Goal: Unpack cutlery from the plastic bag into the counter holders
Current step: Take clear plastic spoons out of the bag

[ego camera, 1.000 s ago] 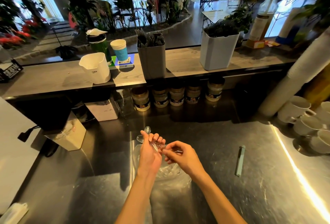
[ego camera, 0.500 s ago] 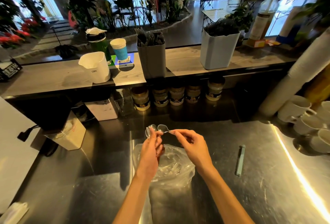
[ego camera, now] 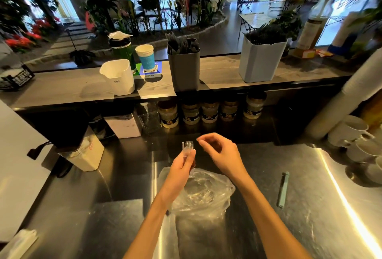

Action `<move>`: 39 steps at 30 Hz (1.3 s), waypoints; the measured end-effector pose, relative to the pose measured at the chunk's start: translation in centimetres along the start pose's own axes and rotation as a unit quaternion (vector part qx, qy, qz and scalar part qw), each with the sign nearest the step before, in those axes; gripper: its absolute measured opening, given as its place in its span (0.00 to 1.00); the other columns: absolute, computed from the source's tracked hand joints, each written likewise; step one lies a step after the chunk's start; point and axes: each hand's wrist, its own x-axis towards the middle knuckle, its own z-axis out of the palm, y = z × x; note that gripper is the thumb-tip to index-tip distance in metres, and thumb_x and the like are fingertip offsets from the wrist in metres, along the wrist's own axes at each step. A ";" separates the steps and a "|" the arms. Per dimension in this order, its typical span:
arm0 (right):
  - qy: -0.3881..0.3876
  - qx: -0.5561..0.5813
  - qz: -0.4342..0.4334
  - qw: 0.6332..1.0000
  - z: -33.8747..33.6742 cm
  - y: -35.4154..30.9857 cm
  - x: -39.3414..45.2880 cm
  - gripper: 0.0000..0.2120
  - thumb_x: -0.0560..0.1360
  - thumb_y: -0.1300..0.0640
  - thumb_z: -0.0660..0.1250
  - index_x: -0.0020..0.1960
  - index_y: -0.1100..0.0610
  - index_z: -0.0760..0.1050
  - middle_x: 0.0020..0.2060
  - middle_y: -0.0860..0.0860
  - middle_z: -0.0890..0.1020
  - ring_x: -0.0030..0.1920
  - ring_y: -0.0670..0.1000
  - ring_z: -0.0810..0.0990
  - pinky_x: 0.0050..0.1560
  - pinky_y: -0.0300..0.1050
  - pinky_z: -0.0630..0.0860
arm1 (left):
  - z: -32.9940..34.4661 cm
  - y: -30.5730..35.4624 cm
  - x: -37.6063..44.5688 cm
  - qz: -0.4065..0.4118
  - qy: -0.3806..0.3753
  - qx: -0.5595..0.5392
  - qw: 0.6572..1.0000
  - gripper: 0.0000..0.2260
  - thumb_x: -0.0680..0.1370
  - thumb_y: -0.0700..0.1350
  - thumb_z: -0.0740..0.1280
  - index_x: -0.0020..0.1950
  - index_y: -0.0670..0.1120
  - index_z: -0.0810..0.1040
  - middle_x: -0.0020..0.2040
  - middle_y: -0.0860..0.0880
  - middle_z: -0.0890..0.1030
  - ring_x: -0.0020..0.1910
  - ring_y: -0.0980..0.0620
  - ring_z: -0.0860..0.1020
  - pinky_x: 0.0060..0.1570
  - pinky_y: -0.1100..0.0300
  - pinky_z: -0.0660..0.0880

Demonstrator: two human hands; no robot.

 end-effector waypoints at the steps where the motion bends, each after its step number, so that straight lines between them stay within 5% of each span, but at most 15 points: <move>1: -0.026 -0.020 -0.017 0.999 0.1 -0.6 0.9 0.08 0.79 0.50 0.70 0.57 0.47 0.83 0.50 0.40 0.85 0.53 0.39 0.82 0.53 0.35 0.79 | -0.5 0.0 0.2 0.005 -0.015 0.027 0.999 0.11 0.84 0.51 0.58 0.60 0.50 0.77 0.46 0.56 0.77 0.48 0.62 0.77 0.50 0.67 0.76; 5: -0.170 -0.120 -0.012 0.978 0.6 -2.5 4.0 0.09 0.76 0.46 0.72 0.55 0.44 0.85 0.49 0.41 0.86 0.52 0.38 0.82 0.51 0.36 0.80 | -2.6 0.4 0.9 0.013 -0.070 0.144 0.987 0.15 0.82 0.59 0.58 0.55 0.51 0.77 0.39 0.56 0.77 0.40 0.58 0.75 0.47 0.57 0.73; 8: -0.197 -0.137 -0.015 0.971 1.0 -3.6 5.7 0.08 0.74 0.48 0.75 0.50 0.50 0.86 0.44 0.44 0.87 0.48 0.38 0.84 0.51 0.37 0.81 | -4.0 1.0 1.0 0.022 -0.086 0.157 0.984 0.14 0.83 0.57 0.58 0.48 0.49 0.76 0.35 0.51 0.77 0.34 0.58 0.73 0.42 0.57 0.71; 11: -0.178 -0.142 -0.038 0.973 1.7 -4.9 7.5 0.08 0.74 0.48 0.75 0.50 0.50 0.86 0.43 0.43 0.87 0.46 0.39 0.84 0.50 0.36 0.80 | -5.7 1.7 1.3 0.010 -0.104 0.142 0.984 0.14 0.84 0.55 0.59 0.50 0.47 0.77 0.36 0.50 0.80 0.33 0.57 0.74 0.39 0.59 0.72; 15: -0.105 -0.138 -0.054 0.983 3.7 -6.1 9.8 0.07 0.76 0.50 0.73 0.51 0.51 0.85 0.43 0.43 0.85 0.45 0.39 0.84 0.47 0.35 0.79 | -8.7 2.9 2.7 0.002 -0.027 0.104 0.994 0.09 0.84 0.52 0.60 0.52 0.53 0.79 0.40 0.53 0.81 0.39 0.61 0.79 0.42 0.68 0.74; 20: 0.070 0.004 -0.043 0.997 6.3 -7.4 11.9 0.06 0.78 0.55 0.71 0.53 0.55 0.83 0.45 0.47 0.86 0.46 0.44 0.86 0.49 0.42 0.84 | -12.4 3.5 4.5 0.015 0.059 -0.045 0.997 0.17 0.85 0.52 0.56 0.50 0.43 0.79 0.39 0.44 0.83 0.44 0.47 0.83 0.56 0.52 0.77; 24: 0.049 -0.016 -0.095 0.994 10.3 -8.0 11.1 0.05 0.77 0.55 0.72 0.53 0.53 0.82 0.45 0.43 0.85 0.48 0.42 0.85 0.50 0.40 0.83 | -14.9 5.4 6.4 0.036 0.081 -0.269 0.959 0.21 0.84 0.54 0.57 0.60 0.38 0.79 0.30 0.47 0.68 0.32 0.52 0.70 0.37 0.60 0.72; 26: 0.023 -0.037 -0.120 0.992 12.4 -8.4 10.9 0.04 0.77 0.56 0.73 0.52 0.52 0.81 0.45 0.42 0.84 0.48 0.41 0.84 0.49 0.36 0.81 | -16.2 6.5 7.5 0.049 0.077 -0.276 0.957 0.21 0.84 0.56 0.57 0.62 0.43 0.81 0.35 0.45 0.74 0.36 0.52 0.74 0.41 0.61 0.73; 29: -0.016 -0.050 -0.121 0.991 14.9 -9.4 11.6 0.05 0.76 0.54 0.73 0.51 0.51 0.80 0.43 0.42 0.83 0.45 0.42 0.84 0.47 0.39 0.82 | -18.1 7.9 9.0 0.066 0.094 -0.239 0.964 0.20 0.83 0.58 0.57 0.59 0.48 0.83 0.51 0.46 0.83 0.54 0.48 0.82 0.52 0.57 0.79; 31: -0.044 -0.041 -0.101 0.993 15.8 -10.3 12.8 0.06 0.75 0.53 0.74 0.50 0.52 0.80 0.42 0.44 0.84 0.44 0.43 0.84 0.46 0.41 0.83 | -19.2 9.2 9.9 0.067 0.120 -0.233 0.963 0.21 0.82 0.60 0.59 0.54 0.47 0.84 0.50 0.48 0.83 0.53 0.47 0.81 0.50 0.57 0.78; 35: -0.054 -0.047 -0.092 0.993 16.0 -13.5 17.1 0.16 0.71 0.48 0.77 0.53 0.53 0.77 0.45 0.45 0.84 0.45 0.41 0.83 0.46 0.35 0.80 | -21.9 12.1 11.6 0.101 0.104 -0.239 0.960 0.20 0.84 0.55 0.58 0.43 0.47 0.83 0.44 0.45 0.84 0.49 0.47 0.82 0.56 0.50 0.77; 39: -0.116 -0.060 -0.100 0.986 16.3 -18.0 22.7 0.33 0.65 0.38 0.76 0.66 0.49 0.72 0.55 0.45 0.80 0.51 0.45 0.82 0.52 0.40 0.82 | -24.6 15.5 13.9 0.144 0.112 -0.086 0.979 0.15 0.85 0.53 0.55 0.50 0.49 0.78 0.44 0.46 0.81 0.47 0.49 0.81 0.51 0.56 0.79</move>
